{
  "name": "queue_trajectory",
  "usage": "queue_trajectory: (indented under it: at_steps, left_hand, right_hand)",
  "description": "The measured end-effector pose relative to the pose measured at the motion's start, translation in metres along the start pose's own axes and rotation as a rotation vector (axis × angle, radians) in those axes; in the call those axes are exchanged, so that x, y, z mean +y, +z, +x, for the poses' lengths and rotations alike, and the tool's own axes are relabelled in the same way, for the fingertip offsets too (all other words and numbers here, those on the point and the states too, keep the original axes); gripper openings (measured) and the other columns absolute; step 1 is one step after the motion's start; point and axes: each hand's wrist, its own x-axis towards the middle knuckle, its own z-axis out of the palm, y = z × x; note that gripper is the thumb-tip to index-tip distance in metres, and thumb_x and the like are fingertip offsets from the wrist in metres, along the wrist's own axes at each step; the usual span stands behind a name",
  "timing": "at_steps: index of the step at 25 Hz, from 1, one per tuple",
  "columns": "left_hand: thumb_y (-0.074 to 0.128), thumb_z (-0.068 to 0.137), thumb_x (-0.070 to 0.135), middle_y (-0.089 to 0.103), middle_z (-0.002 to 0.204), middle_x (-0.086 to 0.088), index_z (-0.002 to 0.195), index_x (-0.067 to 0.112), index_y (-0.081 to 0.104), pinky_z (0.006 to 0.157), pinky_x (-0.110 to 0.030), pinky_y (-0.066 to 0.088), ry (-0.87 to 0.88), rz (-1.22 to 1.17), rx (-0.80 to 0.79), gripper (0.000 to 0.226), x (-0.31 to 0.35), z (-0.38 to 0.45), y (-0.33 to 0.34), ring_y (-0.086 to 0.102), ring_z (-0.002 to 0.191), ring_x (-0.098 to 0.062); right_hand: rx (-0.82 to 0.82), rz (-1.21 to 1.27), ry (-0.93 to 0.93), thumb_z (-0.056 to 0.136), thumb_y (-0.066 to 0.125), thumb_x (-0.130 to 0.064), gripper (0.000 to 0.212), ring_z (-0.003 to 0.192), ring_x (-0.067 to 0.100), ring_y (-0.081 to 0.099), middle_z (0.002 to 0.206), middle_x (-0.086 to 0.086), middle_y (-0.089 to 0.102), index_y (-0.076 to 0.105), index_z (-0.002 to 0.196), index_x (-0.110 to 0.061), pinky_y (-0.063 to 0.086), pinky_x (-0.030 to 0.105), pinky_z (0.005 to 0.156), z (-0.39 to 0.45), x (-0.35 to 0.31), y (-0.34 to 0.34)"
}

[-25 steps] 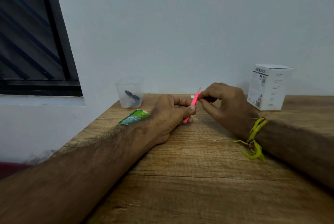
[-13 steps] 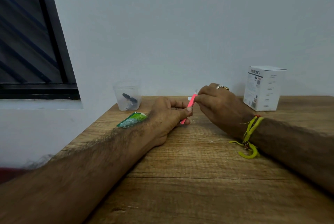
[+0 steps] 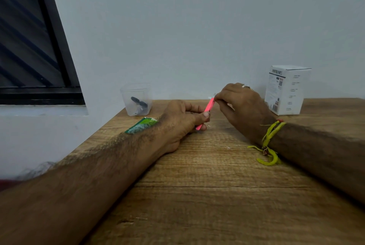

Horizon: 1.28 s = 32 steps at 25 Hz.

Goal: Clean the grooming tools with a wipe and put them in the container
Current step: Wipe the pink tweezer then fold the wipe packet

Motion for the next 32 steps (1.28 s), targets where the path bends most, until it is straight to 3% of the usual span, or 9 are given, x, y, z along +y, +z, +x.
queue_trajectory:
  at_steps: [5,9,13,16,18,22,28,32]
  left_hand:
    - [0.073,0.085,-0.007,0.071,0.066,-0.008,0.092,-0.001,0.069,0.041,-0.013,0.044,0.024,-0.018,-0.024,0.010,-0.002,-0.001,-0.001,0.064,0.045,-0.010]
    - [0.076,0.082,-0.007,0.072,0.066,-0.010,0.092,-0.001,0.070,0.040,-0.013,0.045,0.060,-0.029,-0.016,0.013,-0.003,-0.002,-0.001,0.066,0.048,-0.012]
    - [0.079,0.079,-0.007,0.074,0.083,-0.026,0.103,-0.009,0.066,0.043,-0.017,0.048,0.091,0.004,0.018,0.027,-0.001,-0.005,0.001,0.069,0.050,-0.016]
    - [0.084,0.074,-0.004,0.074,0.075,-0.016,0.108,-0.004,0.056,0.044,-0.020,0.051,0.095,0.042,0.065,0.043,0.001,-0.007,0.002,0.069,0.050,-0.019]
    - [0.085,0.073,-0.004,0.073,0.074,-0.012,0.110,0.001,0.049,0.042,-0.018,0.048,0.097,0.017,0.088,0.052,0.001,-0.008,0.002,0.069,0.050,-0.018]
    - [0.082,0.077,-0.005,0.071,0.085,-0.018,0.113,0.001,0.047,0.041,-0.017,0.046,0.089,-0.004,0.109,0.051,-0.001,-0.005,0.000,0.069,0.050,-0.017]
    - [0.080,0.078,-0.006,0.074,0.077,-0.012,0.109,0.003,0.048,0.043,-0.017,0.047,0.135,0.017,0.092,0.046,-0.002,-0.005,-0.001,0.070,0.052,-0.018]
    - [0.082,0.077,-0.003,0.074,0.077,-0.013,0.111,0.002,0.049,0.042,-0.017,0.046,0.123,0.032,0.093,0.048,-0.001,-0.004,0.000,0.069,0.052,-0.017]
  right_hand:
    - [0.137,0.290,0.607,0.082,0.071,-0.013,0.005,0.070,0.013,0.066,0.072,-0.006,0.069,0.074,0.080,-0.016,0.056,0.033,0.071,-0.001,0.005,0.002]
    - [0.021,0.894,1.043,0.079,0.074,-0.005,0.004,0.061,0.022,0.063,0.067,0.012,0.069,0.072,0.076,-0.004,0.055,0.033,0.060,0.004,-0.019,0.007]
    - [-0.126,1.130,1.067,0.084,0.070,-0.003,0.006,0.069,0.021,0.068,0.085,0.018,0.074,0.070,0.088,0.001,0.054,0.028,0.057,0.008,-0.031,0.000]
    - [-0.109,1.238,1.107,0.089,0.064,-0.002,0.004,0.065,0.017,0.065,0.085,0.014,0.071,0.067,0.090,-0.002,0.049,0.024,0.053,0.010,-0.028,-0.004]
    - [-0.211,1.253,1.054,0.088,0.063,-0.001,0.006,0.065,0.017,0.065,0.083,0.013,0.071,0.067,0.092,-0.001,0.047,0.025,0.053,0.009,-0.029,-0.006]
    - [-0.165,1.352,1.094,0.088,0.065,-0.005,0.004,0.068,0.015,0.063,0.076,0.007,0.068,0.067,0.086,-0.007,0.047,0.025,0.055,0.010,-0.026,-0.008]
    - [-0.108,1.227,1.140,0.089,0.064,-0.001,0.003,0.064,0.017,0.060,0.083,0.014,0.064,0.064,0.092,-0.002,0.048,0.026,0.051,0.011,-0.031,-0.005]
    - [-0.251,1.259,1.034,0.089,0.062,-0.003,0.006,0.071,0.020,0.063,0.085,0.014,0.068,0.066,0.095,-0.002,0.046,0.029,0.056,0.010,-0.030,-0.008]
